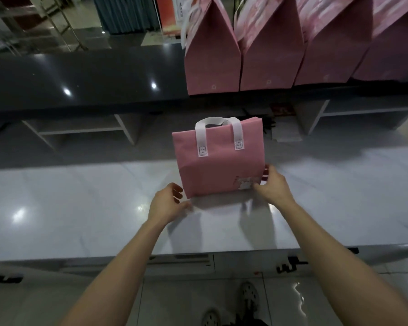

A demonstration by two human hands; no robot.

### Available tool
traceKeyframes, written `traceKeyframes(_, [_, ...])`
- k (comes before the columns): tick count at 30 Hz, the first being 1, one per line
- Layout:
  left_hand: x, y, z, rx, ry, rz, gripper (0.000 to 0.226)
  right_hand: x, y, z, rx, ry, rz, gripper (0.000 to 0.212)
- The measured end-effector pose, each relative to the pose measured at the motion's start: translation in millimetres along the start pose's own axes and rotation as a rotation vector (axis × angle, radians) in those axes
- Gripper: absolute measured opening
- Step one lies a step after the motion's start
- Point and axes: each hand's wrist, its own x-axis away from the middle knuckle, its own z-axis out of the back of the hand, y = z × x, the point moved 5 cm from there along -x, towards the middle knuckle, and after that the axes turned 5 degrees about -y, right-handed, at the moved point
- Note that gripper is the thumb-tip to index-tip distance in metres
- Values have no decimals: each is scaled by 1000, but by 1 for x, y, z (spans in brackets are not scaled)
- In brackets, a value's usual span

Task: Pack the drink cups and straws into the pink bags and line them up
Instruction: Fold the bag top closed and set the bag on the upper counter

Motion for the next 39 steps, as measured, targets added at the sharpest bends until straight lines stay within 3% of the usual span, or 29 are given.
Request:
traceKeyframes(10, [-16, 4, -4, -81, 174, -80, 9, -2, 25, -12, 281, 42, -53, 28])
traceKeyframes(18, [-27, 1, 3, -134, 62, -254, 18, 2, 26, -10, 379, -57, -32, 35])
traceKeyframes(20, [-29, -4, 7, -103, 17, -194, 25, 2, 23, -7, 341, -83, -9, 26])
traceKeyframes(21, [-28, -6, 12, -67, 12, -167, 35, 2, 23, -4, 314, -100, 2, 32])
traceKeyframes(24, [-28, -6, 28, 141, 104, -184, 56, 4, 18, 8, 119, -96, 40, 86])
traceKeyframes(26, [-29, 0, 30, 216, 130, -220, 44, 3, 12, 6, -15, -99, 82, 78])
traceKeyframes(30, [-31, 10, 21, 77, 90, -225, 30, -1, 7, -8, -39, -161, 60, 52])
traceKeyframes(33, [-28, 13, 22, 174, -2, -217, 36, -6, 3, -3, -14, -57, 62, 54])
traceKeyframes(36, [-17, 18, 16, 302, -249, -209, 43, -1, 4, 11, -19, 273, -63, 80])
traceKeyframes(39, [-7, 15, 3, 196, -599, -208, 33, 13, 2, 9, -78, 368, -57, 60])
